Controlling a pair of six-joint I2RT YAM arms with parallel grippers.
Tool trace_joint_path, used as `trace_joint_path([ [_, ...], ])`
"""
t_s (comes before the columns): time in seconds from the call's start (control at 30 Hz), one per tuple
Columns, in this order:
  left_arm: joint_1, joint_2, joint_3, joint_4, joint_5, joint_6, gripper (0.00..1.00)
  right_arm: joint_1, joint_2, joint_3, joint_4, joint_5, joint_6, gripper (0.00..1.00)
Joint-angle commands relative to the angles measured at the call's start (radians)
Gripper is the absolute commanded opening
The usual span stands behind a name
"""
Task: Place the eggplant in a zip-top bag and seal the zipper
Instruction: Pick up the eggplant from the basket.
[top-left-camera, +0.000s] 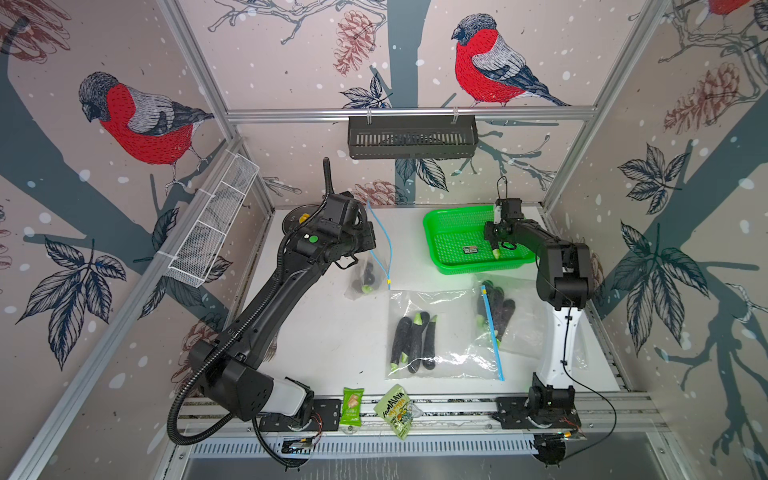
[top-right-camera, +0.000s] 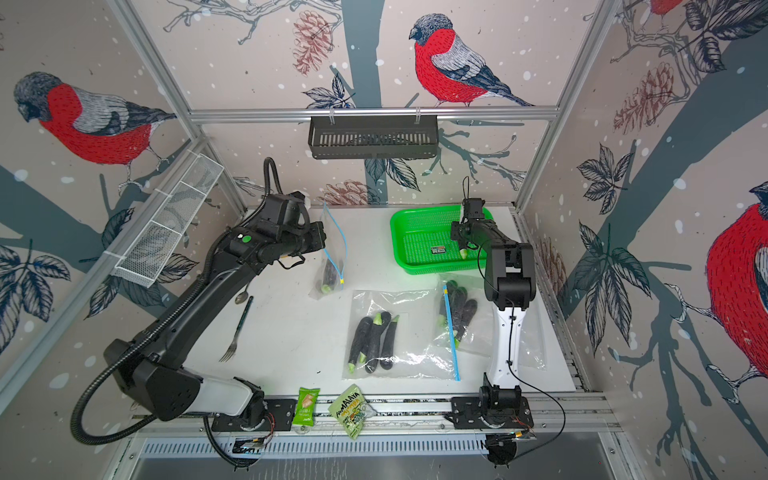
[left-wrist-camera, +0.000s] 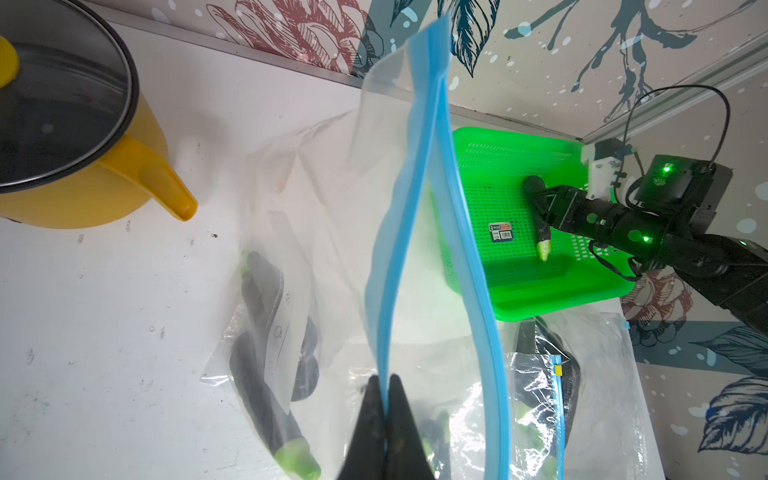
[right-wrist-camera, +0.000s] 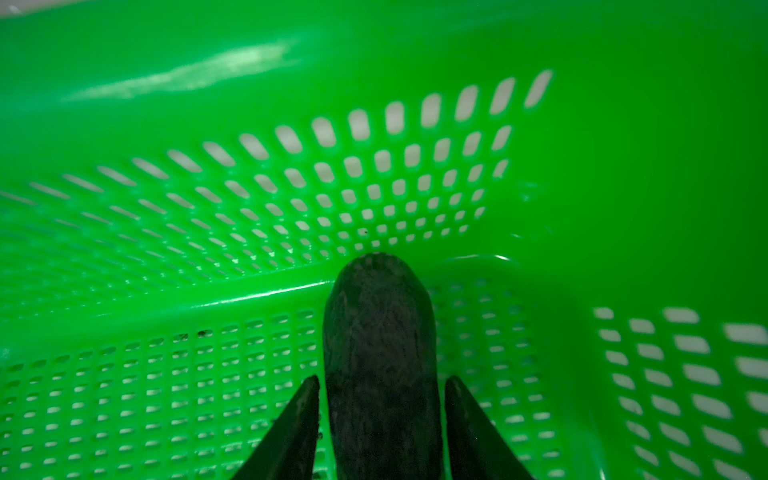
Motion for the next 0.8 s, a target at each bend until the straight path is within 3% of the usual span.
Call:
trace_joint_path([
  [0.0,0.001,-0.001,-0.010,0.047,-0.002,0.007,0.00,-0.002,0.010,0.012,-0.021,-0.008,-0.010,0.50],
  [0.17,0.000,-0.016,-0.043,0.077,0.008,0.000,0.00,-0.003,0.011,0.004,-0.023,-0.016,-0.013,0.51],
  [0.4,0.000,-0.024,-0.065,0.108,0.017,0.000,0.00,-0.005,-0.063,-0.035,-0.014,-0.025,-0.006,0.35],
  [0.63,0.000,-0.036,-0.103,0.185,0.021,-0.027,0.00,0.011,-0.335,-0.166,0.068,-0.087,0.033,0.31],
  [0.77,0.000,-0.033,-0.093,0.195,0.015,-0.039,0.00,0.075,-0.530,-0.262,0.127,-0.139,0.062,0.30],
])
